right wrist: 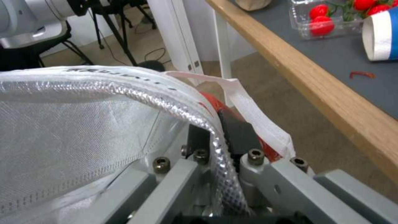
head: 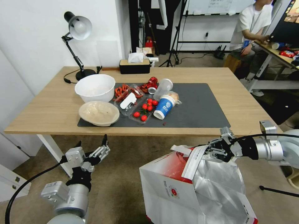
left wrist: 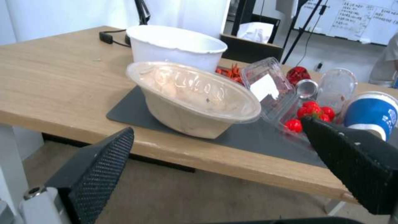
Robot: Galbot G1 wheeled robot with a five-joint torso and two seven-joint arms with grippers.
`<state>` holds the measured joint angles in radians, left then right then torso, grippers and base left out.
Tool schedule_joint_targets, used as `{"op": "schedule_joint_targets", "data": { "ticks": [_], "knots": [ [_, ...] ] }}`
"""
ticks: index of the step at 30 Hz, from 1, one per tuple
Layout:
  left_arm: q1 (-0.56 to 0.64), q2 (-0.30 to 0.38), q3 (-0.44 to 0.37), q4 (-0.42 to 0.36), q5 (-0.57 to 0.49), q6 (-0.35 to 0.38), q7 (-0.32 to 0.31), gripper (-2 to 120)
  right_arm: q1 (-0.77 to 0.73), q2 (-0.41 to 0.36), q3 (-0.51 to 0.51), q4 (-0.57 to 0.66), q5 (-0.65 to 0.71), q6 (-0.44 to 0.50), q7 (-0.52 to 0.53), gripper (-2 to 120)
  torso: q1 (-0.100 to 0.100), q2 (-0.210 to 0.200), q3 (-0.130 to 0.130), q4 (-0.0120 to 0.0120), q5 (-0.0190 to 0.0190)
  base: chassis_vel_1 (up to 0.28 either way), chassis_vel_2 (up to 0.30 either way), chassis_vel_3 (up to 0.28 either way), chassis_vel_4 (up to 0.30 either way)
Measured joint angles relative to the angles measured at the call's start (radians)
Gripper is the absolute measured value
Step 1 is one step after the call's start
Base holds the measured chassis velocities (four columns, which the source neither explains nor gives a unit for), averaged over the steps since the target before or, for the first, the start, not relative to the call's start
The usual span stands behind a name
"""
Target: Pick up the food delivery bag from the floor and place it on the table.
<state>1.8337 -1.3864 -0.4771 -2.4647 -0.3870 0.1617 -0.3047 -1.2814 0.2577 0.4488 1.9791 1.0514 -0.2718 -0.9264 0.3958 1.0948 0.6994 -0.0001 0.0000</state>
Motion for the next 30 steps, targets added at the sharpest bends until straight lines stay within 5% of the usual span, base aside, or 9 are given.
{"op": "schedule_joint_targets", "data": {
  "ticks": [11, 30],
  "knots": [
    [0.017, 0.001, -0.003, 0.008, 0.003, -0.017, 0.051, 100, -0.001, 0.002, 0.000, 0.000, 0.000, 0.001, 0.002, 0, 0.020, 0.045, 0.025, 0.0000, 0.0000, 0.000, 0.000, 0.000, 0.000],
    [0.013, 0.005, -0.005, 0.006, -0.001, -0.018, 0.038, 100, -0.015, 0.003, 0.012, 0.013, 0.008, 0.006, 0.022, 0, 0.017, 0.040, 0.022, 0.0000, 0.0000, 0.000, 0.000, 0.000, 0.000]
  ]
}}
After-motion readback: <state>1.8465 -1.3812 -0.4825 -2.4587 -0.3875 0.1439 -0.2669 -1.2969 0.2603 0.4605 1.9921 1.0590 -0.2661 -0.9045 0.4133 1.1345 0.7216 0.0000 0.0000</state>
